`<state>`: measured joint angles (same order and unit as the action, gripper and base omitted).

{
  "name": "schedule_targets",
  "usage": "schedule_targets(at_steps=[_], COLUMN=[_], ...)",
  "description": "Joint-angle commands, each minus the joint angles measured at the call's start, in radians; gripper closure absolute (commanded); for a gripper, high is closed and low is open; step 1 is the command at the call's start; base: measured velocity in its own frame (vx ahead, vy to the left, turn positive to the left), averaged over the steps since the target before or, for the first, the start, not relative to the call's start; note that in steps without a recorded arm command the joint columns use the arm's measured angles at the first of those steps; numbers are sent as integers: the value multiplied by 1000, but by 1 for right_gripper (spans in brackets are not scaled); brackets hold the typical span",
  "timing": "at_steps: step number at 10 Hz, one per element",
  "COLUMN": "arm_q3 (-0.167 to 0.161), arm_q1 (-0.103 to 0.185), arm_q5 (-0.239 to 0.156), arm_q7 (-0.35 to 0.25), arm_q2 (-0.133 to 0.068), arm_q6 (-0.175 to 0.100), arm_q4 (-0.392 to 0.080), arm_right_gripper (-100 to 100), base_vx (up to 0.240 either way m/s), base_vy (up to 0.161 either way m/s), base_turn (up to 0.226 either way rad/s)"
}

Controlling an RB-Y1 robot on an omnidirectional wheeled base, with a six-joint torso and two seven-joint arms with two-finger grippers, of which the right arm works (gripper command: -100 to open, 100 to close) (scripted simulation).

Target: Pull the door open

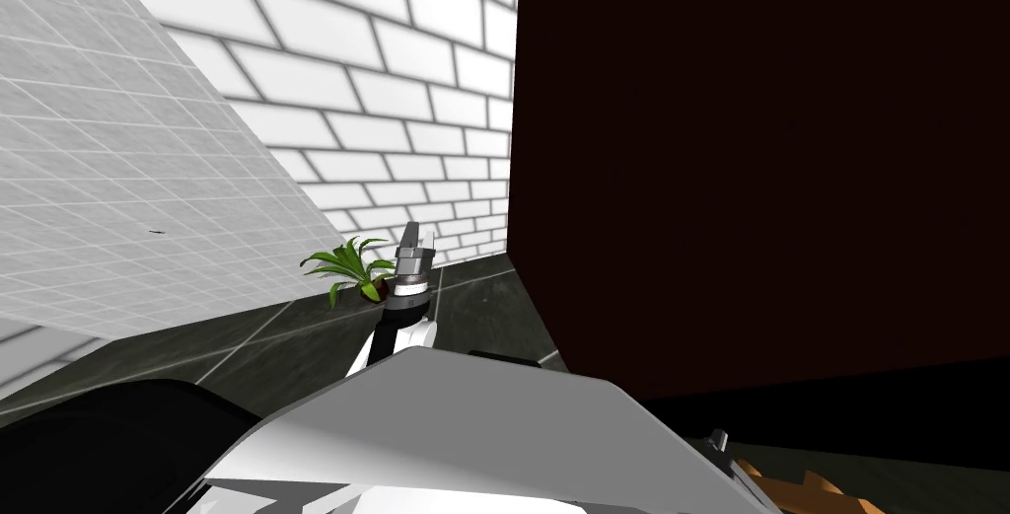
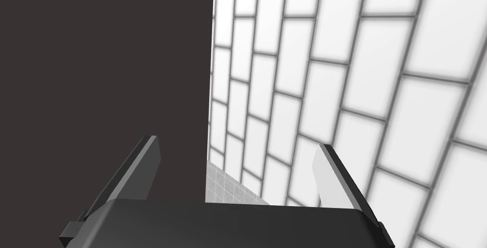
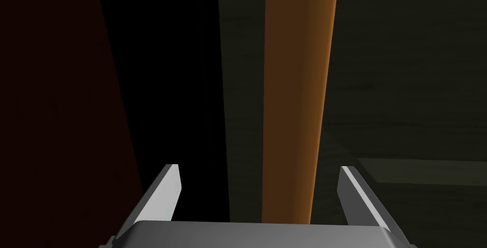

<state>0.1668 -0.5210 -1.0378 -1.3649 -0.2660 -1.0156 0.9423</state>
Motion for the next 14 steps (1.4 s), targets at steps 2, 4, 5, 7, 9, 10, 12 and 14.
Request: schedule_targets(at_steps=[2, 4, 5, 7, 9, 10, 12, 14], arm_q3=[47, 27, 27, 27, 27, 27, 25, 22], arm_q1=[21, 14, 14, 14, 14, 25, 39, 55], arm_q5=[25, 22, 22, 22, 22, 44, 67, 94], arm_q7=[-5, -5, -5, -5, -5, -20, -34, -52], arm_q2=[10, 16, 16, 16, 16, 7, -1, -10], arm_q6=[28, 20, 20, 20, 20, 23, 29, 36], arm_q4=[-15, -11, -11, -11, -11, -24, -34, -47], arm_right_gripper=[-100, 100, 100, 100, 100, 100, 100, 100], base_vx=[-43, -10, 3, -1, 0, 12, 2, -34], base_vy=[-76, 5, -1, -5, 0, 127, 152, 171], base_turn=[52, 14, -83, 10, 0, -54, -72, -45])
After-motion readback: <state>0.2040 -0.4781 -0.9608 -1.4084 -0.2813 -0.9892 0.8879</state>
